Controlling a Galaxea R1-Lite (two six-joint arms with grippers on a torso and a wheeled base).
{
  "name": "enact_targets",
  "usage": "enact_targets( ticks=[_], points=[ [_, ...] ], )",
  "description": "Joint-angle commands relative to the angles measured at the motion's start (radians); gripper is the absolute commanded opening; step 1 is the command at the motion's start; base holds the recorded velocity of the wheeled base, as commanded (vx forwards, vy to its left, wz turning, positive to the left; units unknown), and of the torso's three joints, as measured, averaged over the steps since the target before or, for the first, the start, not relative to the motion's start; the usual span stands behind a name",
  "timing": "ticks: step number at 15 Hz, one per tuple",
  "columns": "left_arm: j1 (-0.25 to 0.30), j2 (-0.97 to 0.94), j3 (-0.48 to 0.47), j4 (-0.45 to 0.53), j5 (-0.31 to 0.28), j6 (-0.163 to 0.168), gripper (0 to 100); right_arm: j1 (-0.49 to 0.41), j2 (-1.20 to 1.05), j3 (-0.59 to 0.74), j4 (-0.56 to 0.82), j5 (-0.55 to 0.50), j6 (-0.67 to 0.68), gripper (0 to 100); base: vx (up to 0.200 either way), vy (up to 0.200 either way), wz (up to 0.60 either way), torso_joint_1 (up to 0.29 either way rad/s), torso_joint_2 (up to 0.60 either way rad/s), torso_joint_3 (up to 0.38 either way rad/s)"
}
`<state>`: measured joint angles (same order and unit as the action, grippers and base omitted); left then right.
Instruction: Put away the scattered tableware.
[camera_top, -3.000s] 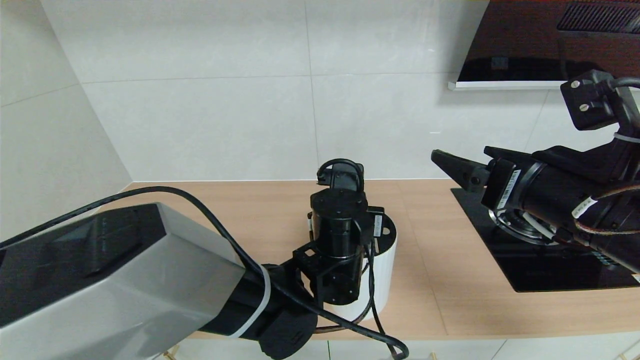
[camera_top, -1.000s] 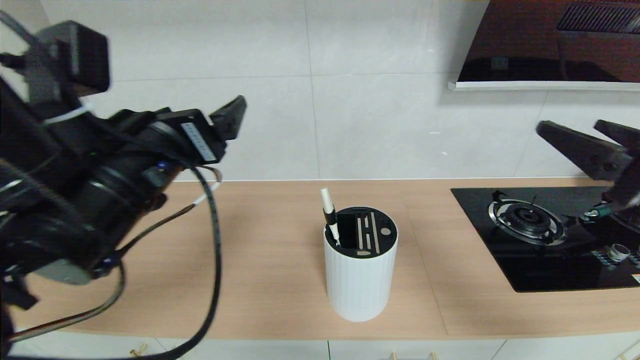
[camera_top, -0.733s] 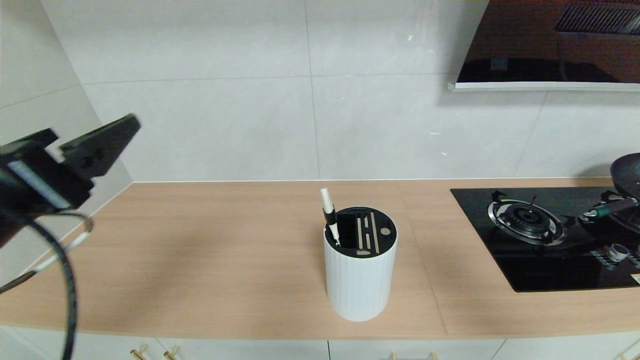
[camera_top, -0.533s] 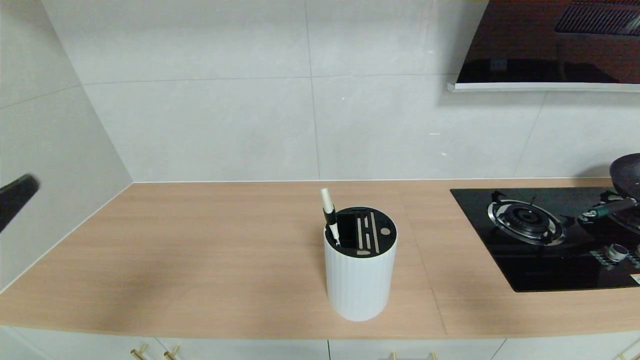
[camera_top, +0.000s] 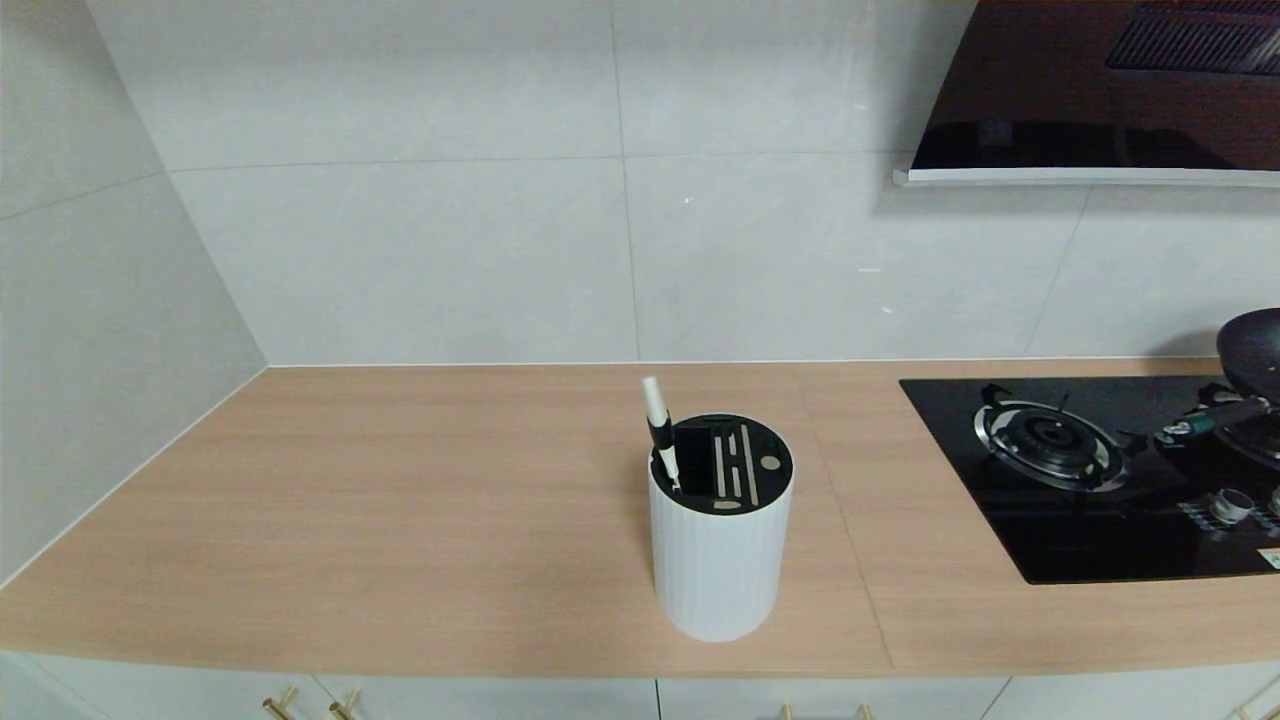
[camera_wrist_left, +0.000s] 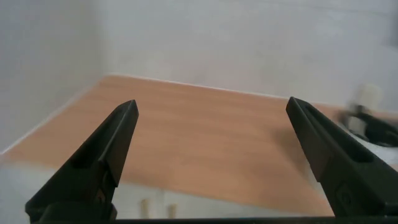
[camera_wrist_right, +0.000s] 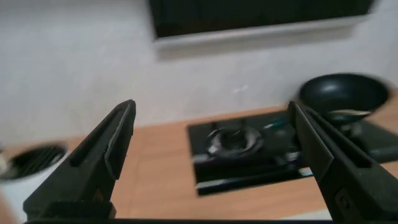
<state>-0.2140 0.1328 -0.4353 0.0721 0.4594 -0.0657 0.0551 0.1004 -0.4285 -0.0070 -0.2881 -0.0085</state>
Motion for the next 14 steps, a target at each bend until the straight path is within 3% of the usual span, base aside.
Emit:
enact_targets(
  ticks=[1,2,3,4,5,6,7,8,9,10,13,14],
  points=[
    [0.079,-0.038,0.033,-0.003,-0.001,0.003,100,-0.06,-0.099,0.04,0.052,0.037,-0.001,100,0.0,0.0,0.0,0.0,0.0,0.0],
    [0.111,-0.038,0.067,-0.009,0.002,0.006,100,-0.06,-0.1,0.07,0.058,0.029,0.005,100,0.0,0.0,0.0,0.0,0.0,0.0],
    [0.177,-0.058,0.129,-0.032,-0.002,0.006,100,-0.06,-0.1,0.103,0.038,0.017,0.016,100,0.0,0.0,0.0,0.0,0.0,0.0],
    [0.206,-0.133,0.19,-0.029,-0.025,0.032,100,-0.06,-0.1,0.151,0.027,0.018,0.021,100,0.0,0.0,0.0,0.0,0.0,0.0],
    [0.213,-0.133,0.276,-0.048,-0.033,0.07,100,-0.06,-0.1,0.218,0.021,0.02,0.021,100,0.0,0.0,0.0,0.0,0.0,0.0],
    [0.213,-0.133,0.389,-0.155,0.004,0.081,100,-0.06,-0.1,0.324,-0.011,0.017,0.021,100,0.0,0.0,0.0,0.0,0.0,0.0],
    [0.213,-0.133,0.435,-0.204,-0.005,0.099,100,-0.06,-0.1,0.419,-0.102,0.02,0.018,100,0.0,0.0,0.0,0.0,0.0,0.0],
    [0.213,-0.133,0.435,-0.164,-0.031,0.096,100,-0.06,-0.099,0.429,-0.113,0.024,0.015,100,0.0,0.0,0.0,0.0,0.0,0.0],
    [0.213,-0.133,0.435,-0.107,-0.113,0.083,100,-0.06,-0.099,0.429,-0.041,0.04,0.012,100,0.0,0.0,0.0,0.0,0.0,0.0],
    [0.213,-0.133,0.435,-0.106,-0.153,0.083,100,-0.06,-0.099,0.429,-0.039,0.05,0.01,100,0.0,0.0,0.0,0.0,0.0,0.0],
    [0.213,-0.133,0.435,-0.1,-0.403,0.081,100,-0.057,-0.097,0.425,0.022,0.239,0.001,100,0.0,0.0,0.0,0.0,0.0,0.0],
    [0.213,-0.133,0.435,-0.064,-0.456,0.099,100,-0.057,-0.099,0.427,0.004,0.237,-0.039,100,0.0,0.0,0.0,0.0,0.0,0.0]
  ],
)
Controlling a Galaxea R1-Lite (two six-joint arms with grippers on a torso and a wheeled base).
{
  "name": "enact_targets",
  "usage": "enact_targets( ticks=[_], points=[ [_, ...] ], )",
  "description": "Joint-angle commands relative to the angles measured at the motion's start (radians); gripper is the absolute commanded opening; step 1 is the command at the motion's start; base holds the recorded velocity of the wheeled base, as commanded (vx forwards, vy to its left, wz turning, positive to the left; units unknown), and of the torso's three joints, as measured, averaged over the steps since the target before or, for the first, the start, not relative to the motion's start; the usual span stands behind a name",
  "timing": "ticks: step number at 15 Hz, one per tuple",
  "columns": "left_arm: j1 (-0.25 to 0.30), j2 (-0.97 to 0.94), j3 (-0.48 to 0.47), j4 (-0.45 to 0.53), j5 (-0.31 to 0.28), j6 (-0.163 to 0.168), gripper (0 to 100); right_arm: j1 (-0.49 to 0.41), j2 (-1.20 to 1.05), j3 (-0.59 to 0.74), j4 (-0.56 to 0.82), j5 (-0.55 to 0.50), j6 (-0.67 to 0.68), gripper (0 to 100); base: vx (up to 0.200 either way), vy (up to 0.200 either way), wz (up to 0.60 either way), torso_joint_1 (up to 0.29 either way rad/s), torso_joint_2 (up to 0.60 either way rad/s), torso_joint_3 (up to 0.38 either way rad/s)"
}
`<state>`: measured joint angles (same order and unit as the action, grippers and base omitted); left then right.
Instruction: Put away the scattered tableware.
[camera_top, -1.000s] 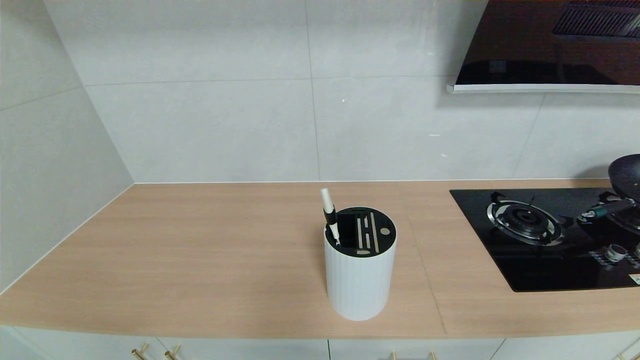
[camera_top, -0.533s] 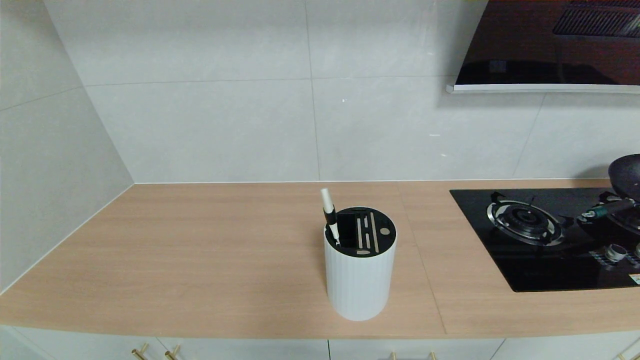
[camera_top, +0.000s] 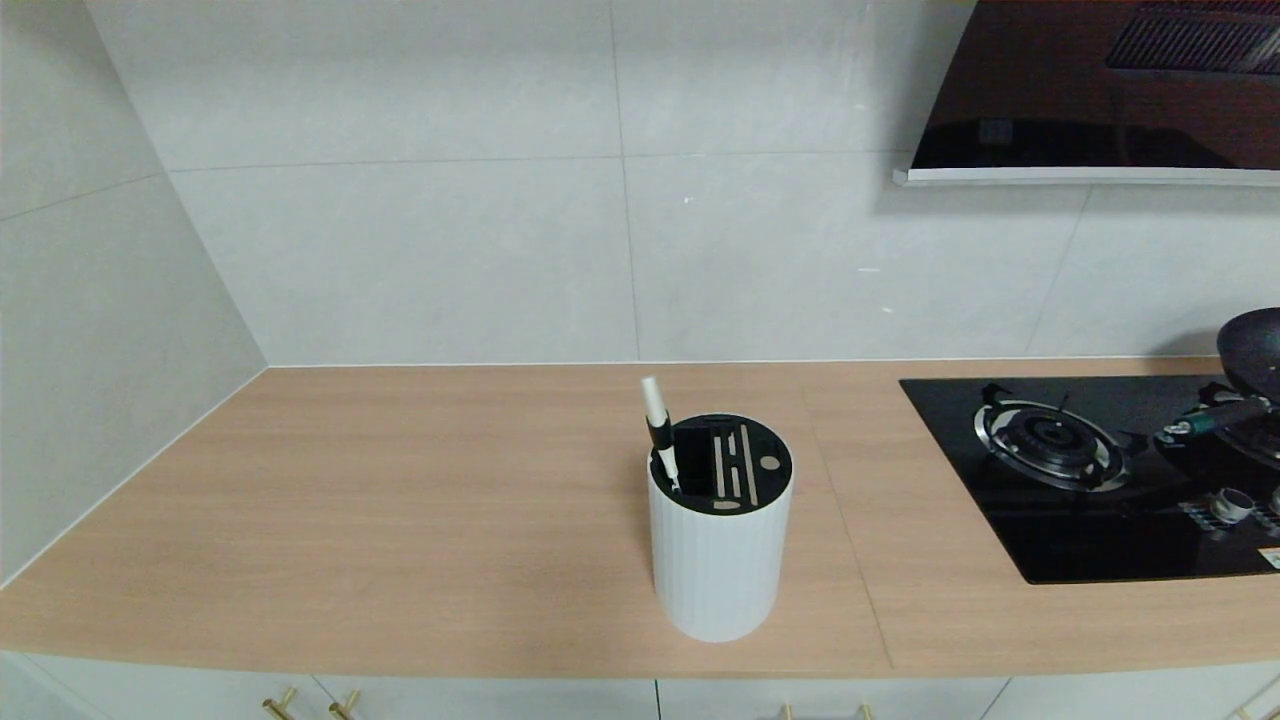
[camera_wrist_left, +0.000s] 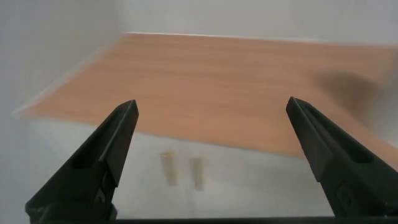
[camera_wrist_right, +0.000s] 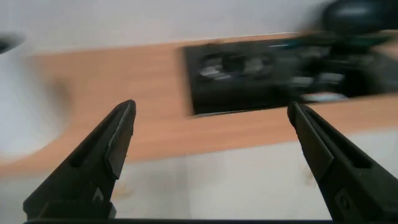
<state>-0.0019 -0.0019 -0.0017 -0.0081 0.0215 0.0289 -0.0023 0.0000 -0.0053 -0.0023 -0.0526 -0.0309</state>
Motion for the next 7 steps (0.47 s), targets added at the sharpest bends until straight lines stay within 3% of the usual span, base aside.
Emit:
enact_targets(
  ticks=[1,4,7],
  points=[
    [0.0,0.002,0.002,0.013,-0.021,0.022,100,0.001,0.002,0.005,-0.001,0.003,-0.034,100,0.0,0.0,0.0,0.0,0.0,0.0],
    [-0.01,0.03,0.002,0.014,-0.026,0.039,100,0.001,0.003,0.005,-0.001,0.005,0.009,100,0.0,0.0,0.0,0.0,0.0,0.0],
    [-0.004,0.002,0.002,0.014,-0.026,0.034,100,0.001,0.003,0.005,-0.001,0.005,0.009,100,0.0,0.0,0.0,0.0,0.0,0.0]
  ],
)
